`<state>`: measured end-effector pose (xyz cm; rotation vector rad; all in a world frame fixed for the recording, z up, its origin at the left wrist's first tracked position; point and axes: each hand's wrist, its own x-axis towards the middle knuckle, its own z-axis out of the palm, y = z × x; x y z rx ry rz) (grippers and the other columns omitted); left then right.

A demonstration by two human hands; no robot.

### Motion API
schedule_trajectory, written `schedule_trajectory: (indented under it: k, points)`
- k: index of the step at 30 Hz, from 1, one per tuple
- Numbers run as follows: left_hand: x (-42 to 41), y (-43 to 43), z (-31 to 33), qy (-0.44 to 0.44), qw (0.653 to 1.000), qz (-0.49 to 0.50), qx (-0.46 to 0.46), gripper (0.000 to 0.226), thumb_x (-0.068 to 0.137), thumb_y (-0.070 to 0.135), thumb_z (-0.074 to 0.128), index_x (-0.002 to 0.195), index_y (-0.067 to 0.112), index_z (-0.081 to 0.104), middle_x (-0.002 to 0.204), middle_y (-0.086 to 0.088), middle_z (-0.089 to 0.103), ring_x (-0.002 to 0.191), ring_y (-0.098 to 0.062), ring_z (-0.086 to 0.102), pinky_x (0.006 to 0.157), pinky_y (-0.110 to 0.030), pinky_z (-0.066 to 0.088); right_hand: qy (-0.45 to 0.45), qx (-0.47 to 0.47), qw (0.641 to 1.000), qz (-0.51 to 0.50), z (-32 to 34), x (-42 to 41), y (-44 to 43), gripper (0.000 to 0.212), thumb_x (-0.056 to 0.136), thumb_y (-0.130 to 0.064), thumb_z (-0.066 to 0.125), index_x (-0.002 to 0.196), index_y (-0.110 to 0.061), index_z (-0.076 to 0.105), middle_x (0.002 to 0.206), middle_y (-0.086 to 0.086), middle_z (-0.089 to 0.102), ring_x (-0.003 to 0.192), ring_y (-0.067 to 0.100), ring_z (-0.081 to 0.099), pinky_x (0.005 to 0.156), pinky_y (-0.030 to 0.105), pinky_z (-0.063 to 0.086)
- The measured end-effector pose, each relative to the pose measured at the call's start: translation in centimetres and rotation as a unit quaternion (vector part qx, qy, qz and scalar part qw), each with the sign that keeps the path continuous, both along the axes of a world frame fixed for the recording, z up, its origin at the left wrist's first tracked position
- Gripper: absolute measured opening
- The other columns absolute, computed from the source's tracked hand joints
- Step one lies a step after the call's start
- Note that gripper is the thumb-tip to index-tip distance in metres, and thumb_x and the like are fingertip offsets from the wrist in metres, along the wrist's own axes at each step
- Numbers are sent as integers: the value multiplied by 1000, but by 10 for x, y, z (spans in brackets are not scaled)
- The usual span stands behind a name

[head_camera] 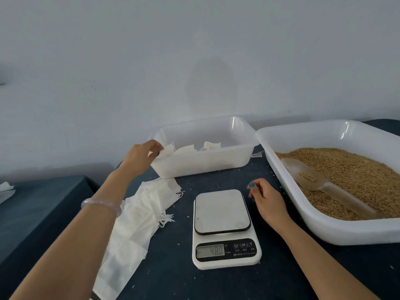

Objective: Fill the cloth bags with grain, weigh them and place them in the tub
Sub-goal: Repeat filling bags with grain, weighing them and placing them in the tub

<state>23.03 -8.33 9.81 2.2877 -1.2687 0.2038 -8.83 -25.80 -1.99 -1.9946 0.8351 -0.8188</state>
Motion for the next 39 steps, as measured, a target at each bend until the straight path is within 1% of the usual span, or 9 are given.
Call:
schedule_trajectory:
  k: [5, 8, 10, 13, 16, 22, 27, 34, 39]
  points:
    - [-2, 47, 24, 5, 997, 73, 2, 14, 88, 16, 65, 84, 29, 64, 84, 15, 69, 83, -11, 63, 73, -29, 46, 4, 2, 1000, 1, -1, 0, -1, 13, 102, -26, 46, 94, -25, 56, 78, -9, 63, 72, 5, 58, 62, 23, 38]
    - [-14, 74, 18, -23, 946, 109, 303, 10, 86, 26, 61, 77, 24, 58, 82, 7, 62, 78, -20, 55, 73, -29, 43, 7, -2, 1000, 0, -1, 1, -1, 14, 102, -27, 46, 93, -27, 56, 77, -9, 63, 69, 4, 57, 60, 22, 36]
    - [-29, 89, 1, -21, 898, 93, 430, 12, 90, 42, 60, 93, 31, 64, 98, 11, 63, 91, -14, 58, 83, -27, 46, 8, -7, 1000, 2, -1, 1, -1, 13, 102, -27, 46, 93, -27, 55, 77, -10, 63, 69, 4, 57, 60, 23, 36]
    - [-49, 106, -21, 63, 921, 80, 375, 40, 84, 63, 64, 112, 34, 58, 111, 18, 61, 100, -5, 58, 89, -24, 47, 6, -15, 1000, 3, 0, 0, 0, 13, 102, -26, 46, 93, -26, 56, 77, -9, 63, 70, 4, 57, 60, 23, 36]
    - [-65, 112, -39, 29, 935, 88, 341, 51, 80, 68, 64, 115, 34, 54, 114, 18, 58, 97, -5, 57, 88, -25, 47, 4, -19, 1000, 2, 0, -2, 0, 13, 102, -25, 46, 95, -24, 57, 78, -9, 62, 70, 4, 57, 60, 22, 35]
    - [-80, 114, -47, 19, 951, 99, 293, 27, 100, 42, 48, 119, 25, 55, 120, 7, 63, 98, -11, 59, 88, -24, 46, 11, -21, 1000, 1, 1, -1, 0, 12, 102, -24, 46, 96, -22, 57, 78, -9, 62, 67, 2, 55, 58, 20, 34]
    - [-76, 114, -42, 27, 945, 106, 307, 43, 108, 36, 30, 71, 17, 41, 74, 3, 47, 66, -14, 44, 64, -26, 34, 14, -20, 1000, 2, 1, 0, -1, 13, 102, -25, 46, 97, -22, 57, 78, -9, 62, 69, 4, 56, 59, 20, 34]
    - [-67, 112, -44, 20, 958, 160, 237, 42, 105, 23, 38, 65, 11, 34, 66, -4, 44, 60, -18, 38, 60, -30, 32, 16, -23, 1000, 1, 0, 1, -1, 11, 102, -25, 47, 98, -23, 57, 79, -9, 63, 67, 2, 55, 58, 19, 33]
    - [-96, 78, -32, -41, 989, 140, 21, 34, 101, 17, 48, 67, 10, 44, 57, -6, 48, 58, -32, 49, 53, -35, 30, 32, -23, 999, -6, -1, 2, -3, 9, 100, -29, 51, 102, -22, 57, 83, -12, 63, 76, 1, 57, 60, 19, 36]
